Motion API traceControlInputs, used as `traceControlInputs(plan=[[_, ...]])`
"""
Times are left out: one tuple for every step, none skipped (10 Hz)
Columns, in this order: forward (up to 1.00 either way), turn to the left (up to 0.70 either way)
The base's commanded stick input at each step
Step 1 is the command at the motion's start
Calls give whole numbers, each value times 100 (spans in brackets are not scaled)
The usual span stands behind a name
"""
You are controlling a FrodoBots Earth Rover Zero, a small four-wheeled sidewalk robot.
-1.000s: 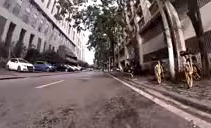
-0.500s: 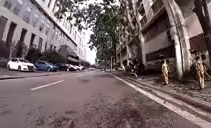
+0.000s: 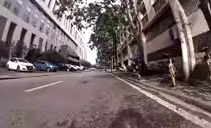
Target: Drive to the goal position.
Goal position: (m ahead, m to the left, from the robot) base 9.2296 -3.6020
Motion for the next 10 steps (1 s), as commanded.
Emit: traceControlInputs(plan=[[70,0],[70,0],[70,0],[70,0],[70,0],[70,0],[70,0],[70,0],[70,0],[70,0]])
